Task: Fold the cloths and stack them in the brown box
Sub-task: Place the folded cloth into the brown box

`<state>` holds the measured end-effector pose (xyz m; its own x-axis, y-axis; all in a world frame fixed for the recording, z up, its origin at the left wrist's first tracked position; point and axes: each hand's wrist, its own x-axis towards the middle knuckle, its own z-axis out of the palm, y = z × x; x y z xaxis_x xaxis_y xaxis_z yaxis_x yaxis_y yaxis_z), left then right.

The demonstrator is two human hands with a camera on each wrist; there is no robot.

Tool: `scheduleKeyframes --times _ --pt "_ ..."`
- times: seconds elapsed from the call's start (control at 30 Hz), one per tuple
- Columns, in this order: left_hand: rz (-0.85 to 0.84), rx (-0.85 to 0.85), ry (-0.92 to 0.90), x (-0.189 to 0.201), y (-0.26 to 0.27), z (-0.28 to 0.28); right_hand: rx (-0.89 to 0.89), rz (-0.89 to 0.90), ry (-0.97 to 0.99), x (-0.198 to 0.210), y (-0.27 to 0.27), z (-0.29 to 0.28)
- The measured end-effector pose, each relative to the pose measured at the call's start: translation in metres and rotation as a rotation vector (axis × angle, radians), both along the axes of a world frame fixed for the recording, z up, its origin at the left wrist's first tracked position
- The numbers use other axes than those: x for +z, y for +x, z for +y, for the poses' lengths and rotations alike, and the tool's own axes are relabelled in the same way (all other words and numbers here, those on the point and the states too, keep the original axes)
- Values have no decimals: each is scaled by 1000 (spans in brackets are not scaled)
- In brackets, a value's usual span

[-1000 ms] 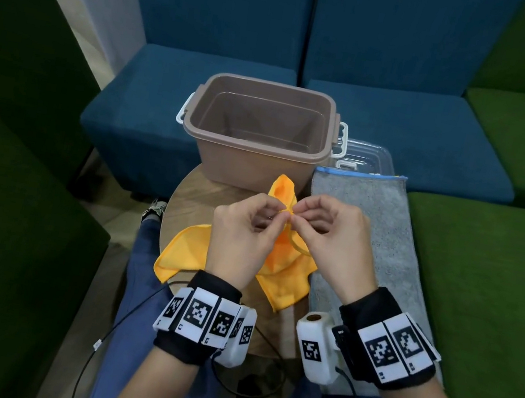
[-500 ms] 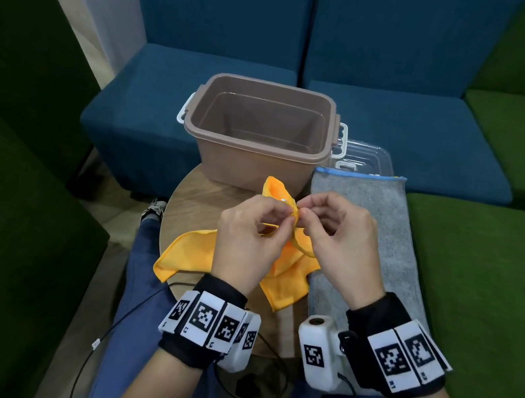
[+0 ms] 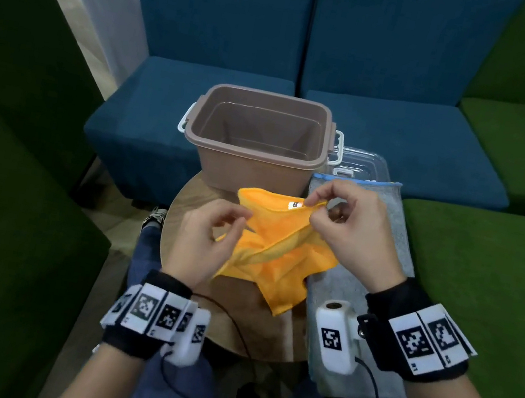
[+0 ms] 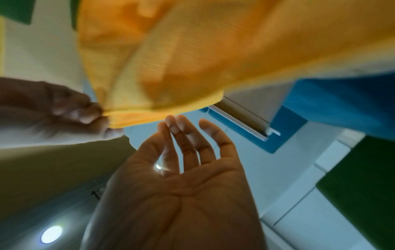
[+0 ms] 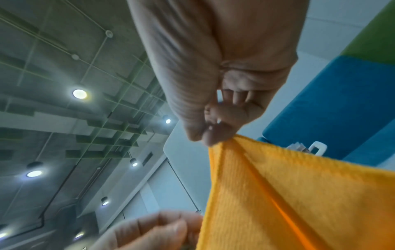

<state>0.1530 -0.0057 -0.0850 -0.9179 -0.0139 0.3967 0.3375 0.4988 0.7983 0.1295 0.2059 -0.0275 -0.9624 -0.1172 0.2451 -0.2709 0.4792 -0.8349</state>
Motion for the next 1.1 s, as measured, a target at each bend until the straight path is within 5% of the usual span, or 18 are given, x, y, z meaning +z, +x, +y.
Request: scheduleKeyframes --times 0.1,0.23,0.5,0.67,0.97,1.1 --pt "-34 25 -132 6 -16 -21 11 114 -28 14 -3 -1" --pt "-315 -120 -229 11 -33 -27 28 244 -91 34 -2 -2" --pt "-20 -60 4 54 -50 -25 -176 284 63 36 -20 26" --pt "85 -251 319 109 -53 -22 -209 390 11 51 -27 26" --pt "-79 -280 14 129 -49 -30 -206 453 -91 51 -37 23" --pt "67 -161 -85 125 -54 -31 -201 467 -128 47 -39 27"
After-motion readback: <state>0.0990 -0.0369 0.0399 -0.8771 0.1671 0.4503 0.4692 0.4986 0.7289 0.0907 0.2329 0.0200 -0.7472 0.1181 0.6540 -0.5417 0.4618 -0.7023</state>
